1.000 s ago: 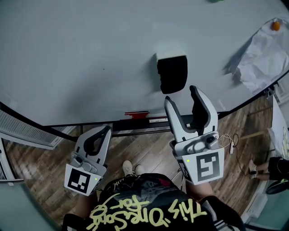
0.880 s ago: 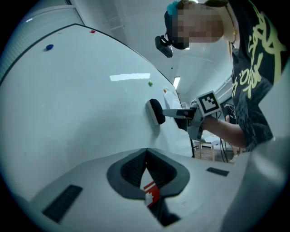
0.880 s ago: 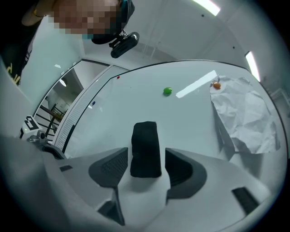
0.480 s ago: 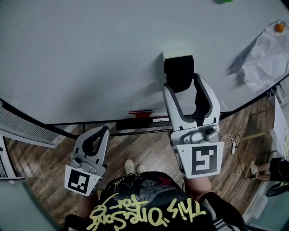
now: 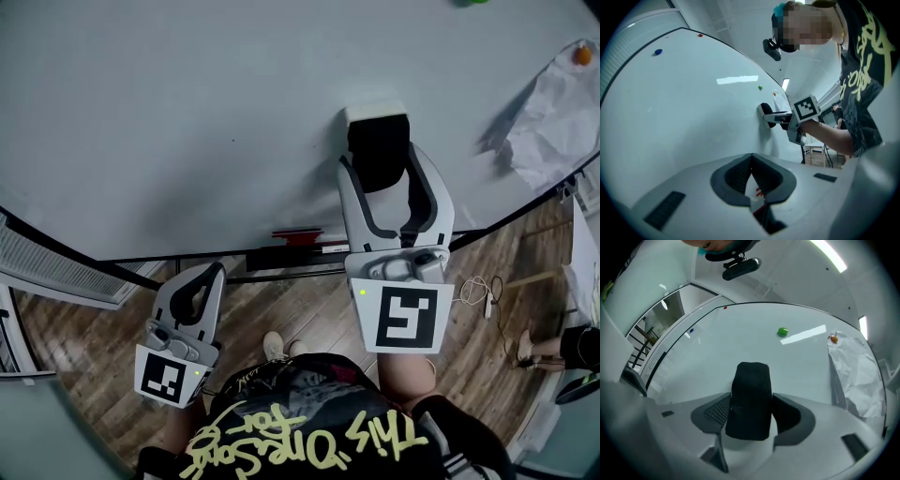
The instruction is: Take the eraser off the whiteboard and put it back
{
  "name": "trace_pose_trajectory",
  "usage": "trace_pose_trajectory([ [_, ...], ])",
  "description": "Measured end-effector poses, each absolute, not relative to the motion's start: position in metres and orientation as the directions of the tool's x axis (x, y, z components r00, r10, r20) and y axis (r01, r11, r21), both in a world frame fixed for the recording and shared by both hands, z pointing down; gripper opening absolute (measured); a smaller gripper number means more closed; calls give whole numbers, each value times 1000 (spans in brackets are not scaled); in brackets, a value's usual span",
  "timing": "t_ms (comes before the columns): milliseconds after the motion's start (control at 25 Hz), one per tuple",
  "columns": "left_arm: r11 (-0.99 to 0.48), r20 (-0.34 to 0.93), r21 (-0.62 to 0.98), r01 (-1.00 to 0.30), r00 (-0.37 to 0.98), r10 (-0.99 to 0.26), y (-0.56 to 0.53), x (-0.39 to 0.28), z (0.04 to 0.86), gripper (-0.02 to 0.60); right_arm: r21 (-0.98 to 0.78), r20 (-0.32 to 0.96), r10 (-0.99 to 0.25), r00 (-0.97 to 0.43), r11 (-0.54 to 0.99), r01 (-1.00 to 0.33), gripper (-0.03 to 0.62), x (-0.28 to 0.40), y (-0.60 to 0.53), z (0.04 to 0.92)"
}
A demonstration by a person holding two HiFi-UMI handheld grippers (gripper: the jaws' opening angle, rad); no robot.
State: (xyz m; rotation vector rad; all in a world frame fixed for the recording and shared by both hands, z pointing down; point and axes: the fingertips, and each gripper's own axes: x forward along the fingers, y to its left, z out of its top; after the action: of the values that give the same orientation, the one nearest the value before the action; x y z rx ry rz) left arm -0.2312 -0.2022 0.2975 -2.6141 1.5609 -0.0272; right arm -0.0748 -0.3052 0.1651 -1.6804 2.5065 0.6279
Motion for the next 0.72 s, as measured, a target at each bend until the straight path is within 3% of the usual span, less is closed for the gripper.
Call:
trace_pose_trajectory([
  [720, -518, -32, -82, -852, 522, -853, -213, -247, 304, 8, 270, -298, -895, -331, 253, -929, 262, -77, -316, 168],
])
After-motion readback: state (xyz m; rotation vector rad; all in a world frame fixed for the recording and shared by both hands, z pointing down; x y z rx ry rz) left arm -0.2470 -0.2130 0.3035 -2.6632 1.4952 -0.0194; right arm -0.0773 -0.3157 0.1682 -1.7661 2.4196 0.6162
